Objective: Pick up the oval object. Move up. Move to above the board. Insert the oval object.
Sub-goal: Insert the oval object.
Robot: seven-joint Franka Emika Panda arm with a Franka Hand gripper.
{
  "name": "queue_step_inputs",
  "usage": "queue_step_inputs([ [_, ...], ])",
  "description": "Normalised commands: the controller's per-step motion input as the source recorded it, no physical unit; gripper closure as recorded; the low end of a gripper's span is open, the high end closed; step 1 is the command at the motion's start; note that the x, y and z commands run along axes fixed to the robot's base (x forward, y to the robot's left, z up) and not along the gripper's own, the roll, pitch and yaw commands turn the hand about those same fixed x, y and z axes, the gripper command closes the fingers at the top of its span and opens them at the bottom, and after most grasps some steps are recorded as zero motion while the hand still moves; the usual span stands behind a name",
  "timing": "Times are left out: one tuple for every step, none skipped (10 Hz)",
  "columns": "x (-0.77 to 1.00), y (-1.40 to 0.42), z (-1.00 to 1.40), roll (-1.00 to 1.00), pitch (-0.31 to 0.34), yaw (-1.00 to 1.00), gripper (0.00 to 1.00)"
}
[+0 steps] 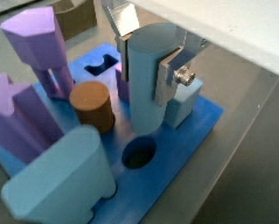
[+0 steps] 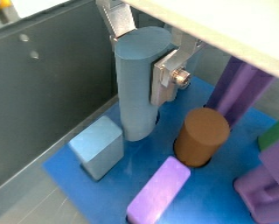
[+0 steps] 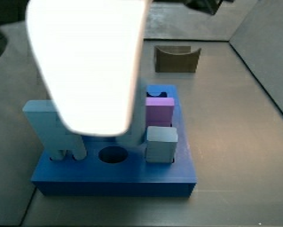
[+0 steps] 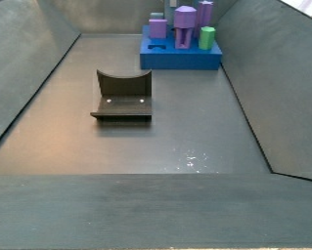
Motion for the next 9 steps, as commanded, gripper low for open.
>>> queue_step_inputs([
  [-0.32,-0.16,-0.28,0.13,-0.054,0.00,1.00],
  [-0.32,-0.17,-0.30,0.11,-0.063,0.00,1.00],
  [-0.23,-0.17,-0.25,0.10,-0.036,0.00,1.00],
  [-0.04,-0.09,-0.18,0.07,0.000,-0.14,1.00],
  [-0.06,-0.11,-0.19,0.06,0.000,-0.14,1.00],
  [0.00,-0.06,-0.19,0.00,0.000,-0.13,1.00],
  [0.07,0.00,-0.19,0.00,0.000,-0.09,1.00],
  [0.03,0.00,-0.23,0.02,0.000,-0.04,1.00],
  [0.12,0.00,-0.25,0.02,0.000,0.00,1.00],
])
